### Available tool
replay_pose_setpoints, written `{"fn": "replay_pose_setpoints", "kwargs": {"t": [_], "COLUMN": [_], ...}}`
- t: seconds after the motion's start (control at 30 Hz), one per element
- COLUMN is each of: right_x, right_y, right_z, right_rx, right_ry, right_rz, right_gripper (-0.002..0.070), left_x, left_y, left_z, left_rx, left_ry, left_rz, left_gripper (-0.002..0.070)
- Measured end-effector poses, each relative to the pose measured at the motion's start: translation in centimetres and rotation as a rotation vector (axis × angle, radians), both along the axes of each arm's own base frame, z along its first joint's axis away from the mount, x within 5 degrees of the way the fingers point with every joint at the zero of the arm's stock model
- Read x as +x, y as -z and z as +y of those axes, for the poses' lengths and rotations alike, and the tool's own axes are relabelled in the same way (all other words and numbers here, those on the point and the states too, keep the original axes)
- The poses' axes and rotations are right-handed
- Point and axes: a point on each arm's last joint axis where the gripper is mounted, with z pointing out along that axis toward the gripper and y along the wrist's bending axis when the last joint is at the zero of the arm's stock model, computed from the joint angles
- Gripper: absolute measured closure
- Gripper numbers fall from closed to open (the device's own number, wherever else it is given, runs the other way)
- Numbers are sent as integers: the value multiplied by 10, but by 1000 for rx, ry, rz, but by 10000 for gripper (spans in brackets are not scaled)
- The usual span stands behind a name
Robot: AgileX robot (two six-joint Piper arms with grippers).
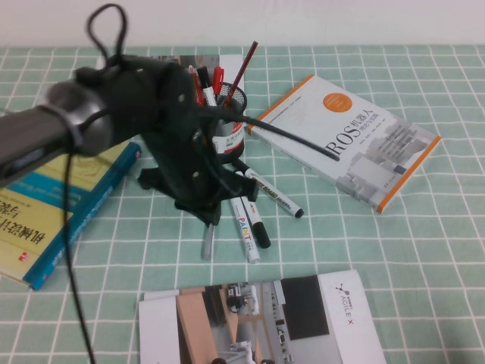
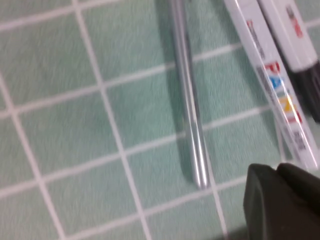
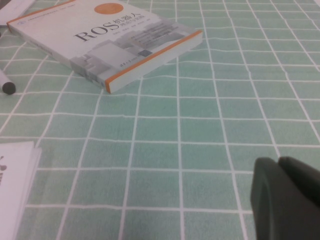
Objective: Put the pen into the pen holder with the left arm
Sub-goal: Pick up the pen on the table
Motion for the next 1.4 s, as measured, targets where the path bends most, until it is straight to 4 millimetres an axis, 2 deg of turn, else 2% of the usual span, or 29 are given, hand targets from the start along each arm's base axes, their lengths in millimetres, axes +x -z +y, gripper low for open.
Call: {"fn": "replay_pose_setpoints", "kwargs": {"t": [0.13,0.33,0.4,0.53,0.83,1.07,1.17,1.33,1.4], "right_x": [0,0,0,0,0,0,0,0,0], "right_y": [0,0,0,0,0,0,0,0,0], "right_z": [0,0,0,0,0,0,0,0,0], "right_rx": [0,0,0,0,0,0,0,0,0], "right_ry": [0,0,0,0,0,0,0,0,0], "right_rz": [0,0,0,0,0,0,0,0,0], "right_gripper": [696,696,696,696,696,696,696,696,696], "left_x": [13,23,25,31,38,41,42,42,42], "left_y": [7,14,12,14,46,57,58,59,59], "left_z": [-9,-13,-11,-9,-13,-15,-15,-14,-14], "left_rx": [26,56,73,111,145,153,156,173,178], "left_ry": [50,63,43,17,15,17,18,29,37], "left_rz": [23,4,-16,-47,2,8,3,5,9], "left_gripper": [623,386,354,337,334,356,431,608,627]}}
